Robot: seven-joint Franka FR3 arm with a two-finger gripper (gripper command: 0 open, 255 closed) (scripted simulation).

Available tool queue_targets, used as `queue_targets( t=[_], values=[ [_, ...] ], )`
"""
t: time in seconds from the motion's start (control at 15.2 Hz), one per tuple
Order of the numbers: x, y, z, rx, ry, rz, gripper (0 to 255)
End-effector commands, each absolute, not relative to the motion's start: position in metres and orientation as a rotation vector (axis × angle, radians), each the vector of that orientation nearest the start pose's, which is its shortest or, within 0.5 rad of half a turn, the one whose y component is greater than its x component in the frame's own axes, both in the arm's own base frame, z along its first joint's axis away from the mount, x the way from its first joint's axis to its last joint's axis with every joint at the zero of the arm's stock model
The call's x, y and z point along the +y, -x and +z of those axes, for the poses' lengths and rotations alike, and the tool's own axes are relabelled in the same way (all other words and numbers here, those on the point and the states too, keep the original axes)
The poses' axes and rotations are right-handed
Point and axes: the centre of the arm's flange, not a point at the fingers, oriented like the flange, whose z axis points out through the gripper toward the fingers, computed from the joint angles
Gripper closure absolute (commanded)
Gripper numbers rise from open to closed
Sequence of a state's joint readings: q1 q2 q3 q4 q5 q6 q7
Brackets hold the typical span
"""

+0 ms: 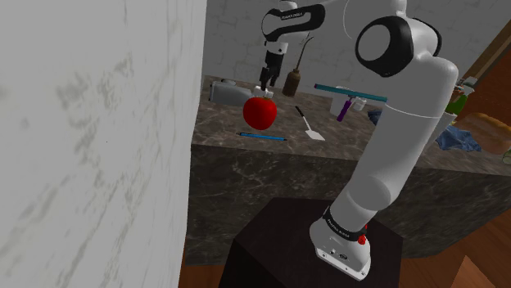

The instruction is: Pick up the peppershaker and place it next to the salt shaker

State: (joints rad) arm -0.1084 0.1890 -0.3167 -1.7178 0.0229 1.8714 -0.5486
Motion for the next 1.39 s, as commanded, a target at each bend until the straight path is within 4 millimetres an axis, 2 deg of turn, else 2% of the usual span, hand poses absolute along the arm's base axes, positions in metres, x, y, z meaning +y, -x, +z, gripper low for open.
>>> queue_targets(
  t=[0.0,0.53,1.06,1.12,1.32],
  values=[
    [-0.255,-0.583,0.468,-0.199,3.158,0.054,0],
    [-0.256,-0.581,0.428,-0.199,3.158,0.054,0],
    [-0.256,-0.581,0.428,-0.199,3.158,0.054,0],
    [-0.256,-0.581,0.428,-0.199,3.158,0.054,255],
    [-0.256,-0.582,0.428,-0.199,3.158,0.054,255]
  ],
)
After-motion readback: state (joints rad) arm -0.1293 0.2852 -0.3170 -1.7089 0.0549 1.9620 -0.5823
